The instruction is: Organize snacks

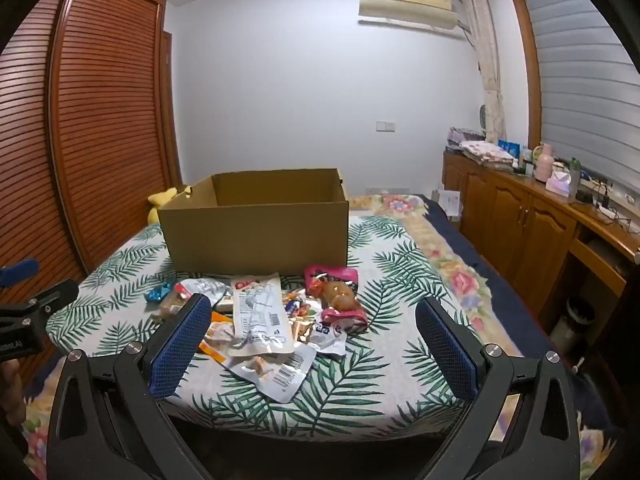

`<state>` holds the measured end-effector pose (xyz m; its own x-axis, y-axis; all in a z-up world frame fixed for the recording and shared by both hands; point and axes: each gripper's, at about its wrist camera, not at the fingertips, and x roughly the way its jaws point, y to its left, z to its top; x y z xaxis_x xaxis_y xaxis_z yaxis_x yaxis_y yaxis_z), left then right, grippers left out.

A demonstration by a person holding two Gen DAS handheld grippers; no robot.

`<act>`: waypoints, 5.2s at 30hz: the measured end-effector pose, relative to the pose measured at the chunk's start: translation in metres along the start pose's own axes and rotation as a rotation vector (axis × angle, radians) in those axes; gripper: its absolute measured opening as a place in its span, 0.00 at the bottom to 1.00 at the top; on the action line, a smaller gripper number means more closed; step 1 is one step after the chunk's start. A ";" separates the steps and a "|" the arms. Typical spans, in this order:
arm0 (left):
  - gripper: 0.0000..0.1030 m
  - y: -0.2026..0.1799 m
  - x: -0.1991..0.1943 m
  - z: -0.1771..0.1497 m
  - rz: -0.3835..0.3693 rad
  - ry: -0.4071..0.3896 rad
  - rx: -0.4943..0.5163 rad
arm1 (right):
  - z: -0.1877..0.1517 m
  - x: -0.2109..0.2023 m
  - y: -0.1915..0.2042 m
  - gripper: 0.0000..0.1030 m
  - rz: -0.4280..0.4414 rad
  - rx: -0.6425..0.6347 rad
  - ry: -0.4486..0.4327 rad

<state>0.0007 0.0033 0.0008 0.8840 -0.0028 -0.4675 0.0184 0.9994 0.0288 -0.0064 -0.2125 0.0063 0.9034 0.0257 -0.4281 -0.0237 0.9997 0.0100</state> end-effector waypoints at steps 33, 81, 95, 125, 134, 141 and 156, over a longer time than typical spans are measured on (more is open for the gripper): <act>1.00 -0.003 -0.005 0.006 -0.007 -0.005 0.001 | -0.002 0.001 0.000 1.00 0.001 0.001 0.002; 1.00 -0.009 0.078 -0.019 -0.087 0.146 0.054 | -0.018 0.070 0.008 1.00 0.062 -0.069 0.125; 1.00 0.010 0.114 -0.015 -0.165 0.199 0.057 | -0.022 0.119 0.008 0.84 0.262 -0.107 0.274; 0.56 0.001 0.203 -0.010 -0.311 0.436 0.131 | -0.010 0.215 0.055 0.64 0.368 -0.246 0.516; 0.58 -0.001 0.214 -0.010 -0.298 0.430 0.138 | -0.017 0.235 0.061 0.68 0.352 -0.254 0.536; 0.42 0.003 0.214 -0.009 -0.291 0.413 0.124 | -0.018 0.237 0.058 0.65 0.361 -0.267 0.530; 0.40 0.016 0.201 -0.013 -0.323 0.391 0.093 | -0.018 0.221 0.066 0.50 0.357 -0.290 0.456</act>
<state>0.1730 0.0192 -0.1044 0.5856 -0.2800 -0.7607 0.3187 0.9424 -0.1016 0.1838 -0.1409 -0.1037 0.5473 0.2900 -0.7851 -0.4617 0.8870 0.0058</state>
